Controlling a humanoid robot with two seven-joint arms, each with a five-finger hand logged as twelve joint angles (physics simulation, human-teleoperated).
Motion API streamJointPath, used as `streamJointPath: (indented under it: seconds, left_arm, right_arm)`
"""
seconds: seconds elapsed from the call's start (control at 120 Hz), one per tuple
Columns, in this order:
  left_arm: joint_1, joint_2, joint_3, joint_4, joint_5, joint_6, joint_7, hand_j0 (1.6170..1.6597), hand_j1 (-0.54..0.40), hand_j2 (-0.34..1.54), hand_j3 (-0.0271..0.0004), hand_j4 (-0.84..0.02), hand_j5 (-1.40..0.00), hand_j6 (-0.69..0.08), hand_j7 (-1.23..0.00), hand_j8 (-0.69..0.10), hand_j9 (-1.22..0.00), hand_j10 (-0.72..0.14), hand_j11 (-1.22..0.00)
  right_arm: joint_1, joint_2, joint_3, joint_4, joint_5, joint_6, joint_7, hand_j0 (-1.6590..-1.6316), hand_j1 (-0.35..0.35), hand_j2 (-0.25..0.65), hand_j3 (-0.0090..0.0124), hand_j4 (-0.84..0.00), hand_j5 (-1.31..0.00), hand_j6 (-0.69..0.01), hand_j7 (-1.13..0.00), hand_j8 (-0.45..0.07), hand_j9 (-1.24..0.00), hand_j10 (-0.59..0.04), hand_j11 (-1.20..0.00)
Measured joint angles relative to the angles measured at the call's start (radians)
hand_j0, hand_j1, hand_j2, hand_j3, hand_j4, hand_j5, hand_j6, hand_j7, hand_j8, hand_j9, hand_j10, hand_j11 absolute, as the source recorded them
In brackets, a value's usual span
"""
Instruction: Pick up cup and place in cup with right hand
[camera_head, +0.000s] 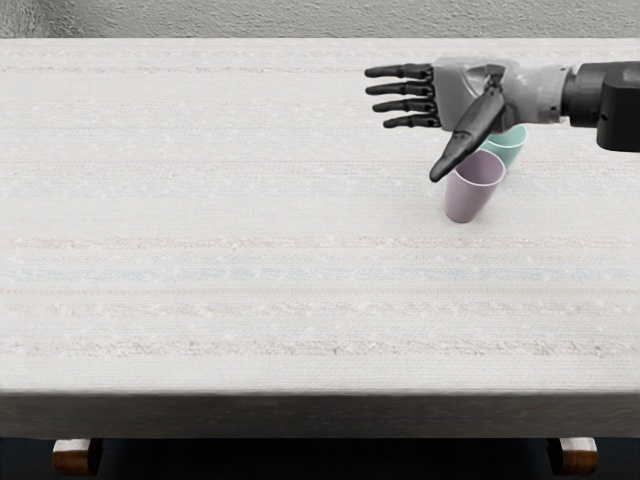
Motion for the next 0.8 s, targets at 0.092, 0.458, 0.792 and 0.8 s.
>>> streamJointPath:
  seconds: [0.092,0.458,0.792,0.8]
  left_arm:
    - [0.000,0.000,0.000,0.000,0.000,0.000,0.000,1.6580,0.349,0.00,-0.0001,0.000,0.00,0.000,0.00,0.000,0.00,0.000,0.00]
    - [0.000,0.000,0.000,0.000,0.000,0.000,0.000,1.6581,0.349,0.00,0.0000,0.000,0.00,0.000,0.00,0.000,0.00,0.000,0.00]
    - [0.000,0.000,0.000,0.000,0.000,0.000,0.000,1.6581,0.349,0.00,0.0000,0.000,0.00,0.000,0.00,0.000,0.00,0.000,0.00]
    - [0.000,0.000,0.000,0.000,0.000,0.000,0.000,1.6581,0.349,0.00,0.0000,0.000,0.00,0.000,0.00,0.000,0.00,0.000,0.00]
  right_arm:
    - [0.003,-0.001,0.002,0.001,-0.004,0.000,-0.014,-1.6580,-0.322,-0.004,0.0000,-0.023,-0.03,-0.023,-0.03,-0.023,-0.03,-0.023,-0.03]
    - [0.114,-0.007,0.009,-0.011,-0.512,0.000,-0.073,-1.6581,-0.326,-0.003,0.0000,-0.021,-0.03,-0.021,-0.03,-0.021,-0.03,-0.020,-0.03]
    - [0.129,0.016,-0.041,-0.140,-0.819,-0.080,-0.074,-1.6581,-0.305,-0.007,0.0000,-0.040,-0.05,-0.041,-0.05,-0.040,-0.05,-0.039,-0.05]
    - [0.129,0.019,-0.044,-0.146,-0.825,-0.086,-0.074,-1.6581,-0.303,-0.007,0.0000,-0.041,-0.05,-0.043,-0.05,-0.042,-0.05,-0.041,-0.05]
